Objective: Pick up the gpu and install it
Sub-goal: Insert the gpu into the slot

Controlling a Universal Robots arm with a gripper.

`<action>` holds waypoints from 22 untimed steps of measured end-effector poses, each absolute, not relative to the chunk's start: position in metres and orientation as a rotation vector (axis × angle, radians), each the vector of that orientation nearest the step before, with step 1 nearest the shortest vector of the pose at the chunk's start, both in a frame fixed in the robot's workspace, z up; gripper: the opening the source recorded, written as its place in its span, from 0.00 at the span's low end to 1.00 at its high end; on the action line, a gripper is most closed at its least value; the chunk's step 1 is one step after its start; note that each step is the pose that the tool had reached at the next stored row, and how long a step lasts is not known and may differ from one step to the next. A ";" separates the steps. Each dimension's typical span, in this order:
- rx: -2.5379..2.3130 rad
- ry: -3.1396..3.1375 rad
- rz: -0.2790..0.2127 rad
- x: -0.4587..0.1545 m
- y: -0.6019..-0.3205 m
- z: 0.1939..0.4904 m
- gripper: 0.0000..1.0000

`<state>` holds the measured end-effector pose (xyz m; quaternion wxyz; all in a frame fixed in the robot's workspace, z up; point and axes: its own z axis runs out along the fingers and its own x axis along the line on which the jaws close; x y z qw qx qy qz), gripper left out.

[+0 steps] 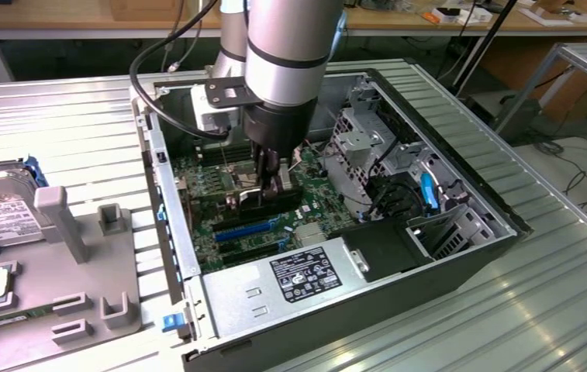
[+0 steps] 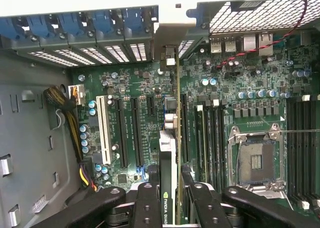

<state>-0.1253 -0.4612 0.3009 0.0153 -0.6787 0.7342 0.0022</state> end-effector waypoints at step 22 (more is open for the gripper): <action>-2.113 2.286 0.000 -0.126 -0.461 0.294 0.27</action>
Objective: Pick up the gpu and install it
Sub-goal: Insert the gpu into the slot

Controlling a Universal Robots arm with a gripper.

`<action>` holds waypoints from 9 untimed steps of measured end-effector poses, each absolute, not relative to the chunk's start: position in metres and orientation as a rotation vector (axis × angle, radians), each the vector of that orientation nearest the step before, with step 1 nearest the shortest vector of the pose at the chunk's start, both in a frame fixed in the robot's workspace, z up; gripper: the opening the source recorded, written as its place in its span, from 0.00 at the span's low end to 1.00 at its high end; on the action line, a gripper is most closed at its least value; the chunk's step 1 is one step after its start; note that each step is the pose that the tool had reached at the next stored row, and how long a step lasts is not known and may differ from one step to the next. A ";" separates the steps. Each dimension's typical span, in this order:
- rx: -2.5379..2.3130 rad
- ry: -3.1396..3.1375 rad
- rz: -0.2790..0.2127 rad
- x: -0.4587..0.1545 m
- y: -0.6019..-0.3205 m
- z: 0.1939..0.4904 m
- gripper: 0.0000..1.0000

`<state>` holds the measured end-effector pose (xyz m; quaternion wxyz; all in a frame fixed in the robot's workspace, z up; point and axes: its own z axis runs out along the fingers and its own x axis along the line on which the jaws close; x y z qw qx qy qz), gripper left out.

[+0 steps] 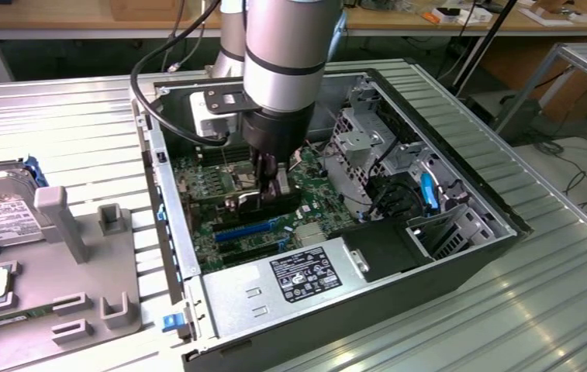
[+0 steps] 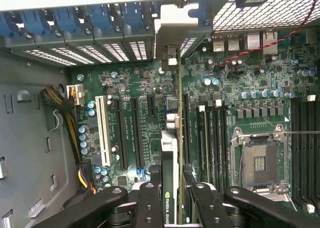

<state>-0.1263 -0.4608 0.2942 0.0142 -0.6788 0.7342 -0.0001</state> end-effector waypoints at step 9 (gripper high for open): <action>-2.113 2.286 -0.001 -0.131 -0.461 0.293 0.27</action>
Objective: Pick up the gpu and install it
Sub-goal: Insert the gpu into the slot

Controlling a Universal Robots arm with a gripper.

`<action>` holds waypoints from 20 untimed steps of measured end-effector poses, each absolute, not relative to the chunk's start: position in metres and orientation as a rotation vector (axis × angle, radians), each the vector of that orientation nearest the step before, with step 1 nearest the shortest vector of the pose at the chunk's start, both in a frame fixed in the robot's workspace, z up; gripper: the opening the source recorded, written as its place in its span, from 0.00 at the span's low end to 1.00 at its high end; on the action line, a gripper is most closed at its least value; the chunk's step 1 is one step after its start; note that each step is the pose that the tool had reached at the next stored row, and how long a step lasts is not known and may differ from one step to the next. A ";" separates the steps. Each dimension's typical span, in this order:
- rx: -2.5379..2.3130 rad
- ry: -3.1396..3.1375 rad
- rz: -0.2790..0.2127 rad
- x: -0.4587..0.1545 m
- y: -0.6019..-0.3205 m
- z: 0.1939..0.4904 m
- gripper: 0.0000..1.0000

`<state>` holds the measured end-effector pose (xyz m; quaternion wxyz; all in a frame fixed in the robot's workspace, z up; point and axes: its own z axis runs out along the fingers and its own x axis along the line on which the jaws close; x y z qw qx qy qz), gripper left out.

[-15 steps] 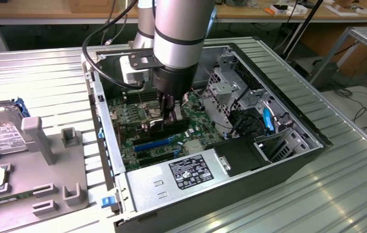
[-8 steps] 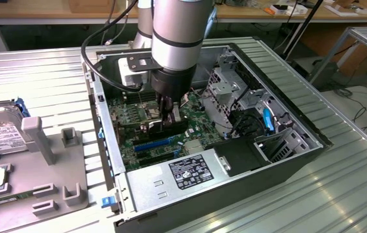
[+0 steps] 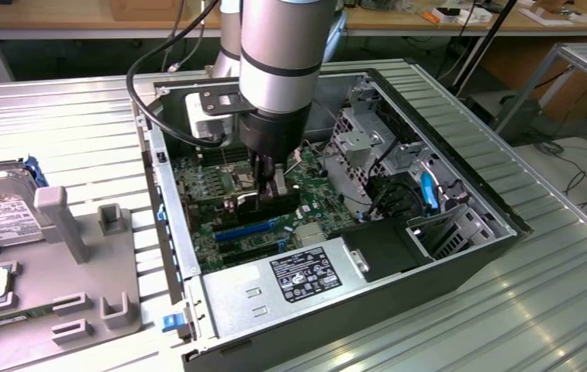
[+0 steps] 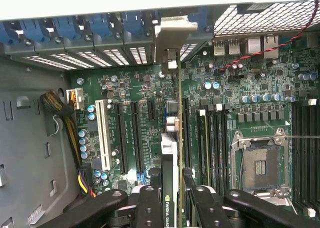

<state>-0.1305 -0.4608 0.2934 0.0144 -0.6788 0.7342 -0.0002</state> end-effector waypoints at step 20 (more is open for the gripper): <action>-2.126 2.274 -0.001 -0.135 -0.461 0.293 0.27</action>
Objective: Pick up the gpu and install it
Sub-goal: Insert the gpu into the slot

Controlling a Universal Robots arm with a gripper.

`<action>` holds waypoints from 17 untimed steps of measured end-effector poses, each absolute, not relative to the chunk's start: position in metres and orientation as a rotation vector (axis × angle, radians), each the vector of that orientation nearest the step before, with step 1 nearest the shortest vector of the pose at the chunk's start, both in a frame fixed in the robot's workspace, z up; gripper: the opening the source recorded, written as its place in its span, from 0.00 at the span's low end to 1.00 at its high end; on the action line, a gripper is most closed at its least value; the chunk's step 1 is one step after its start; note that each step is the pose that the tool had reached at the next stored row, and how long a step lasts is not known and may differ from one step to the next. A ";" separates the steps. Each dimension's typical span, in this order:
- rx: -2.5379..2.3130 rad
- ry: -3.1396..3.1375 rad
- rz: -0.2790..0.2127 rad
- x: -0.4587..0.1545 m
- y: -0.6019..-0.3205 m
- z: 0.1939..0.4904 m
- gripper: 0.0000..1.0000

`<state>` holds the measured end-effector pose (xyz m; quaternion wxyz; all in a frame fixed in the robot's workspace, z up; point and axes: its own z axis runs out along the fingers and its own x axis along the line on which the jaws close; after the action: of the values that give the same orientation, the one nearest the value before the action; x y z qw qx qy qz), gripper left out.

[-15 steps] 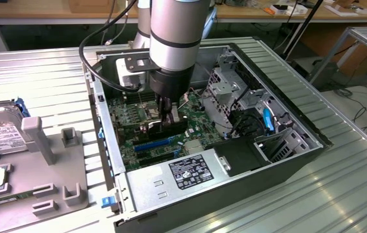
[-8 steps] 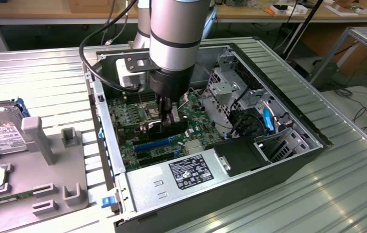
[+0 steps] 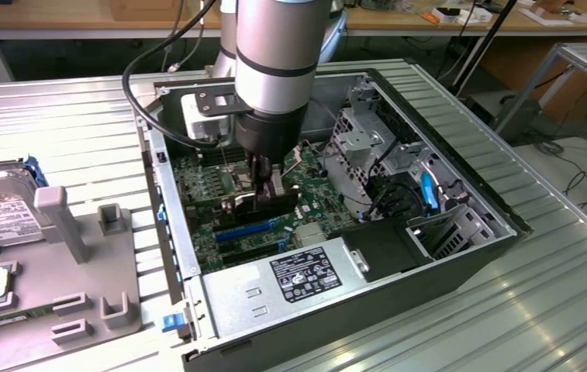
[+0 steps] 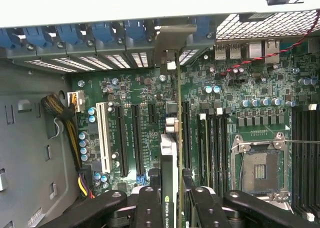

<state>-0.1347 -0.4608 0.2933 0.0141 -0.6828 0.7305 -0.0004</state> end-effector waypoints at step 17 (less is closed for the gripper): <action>-2.124 2.272 0.004 -0.135 -0.460 0.293 0.27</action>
<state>-0.1349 -0.4597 0.2928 0.0157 -0.6827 0.7305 0.0012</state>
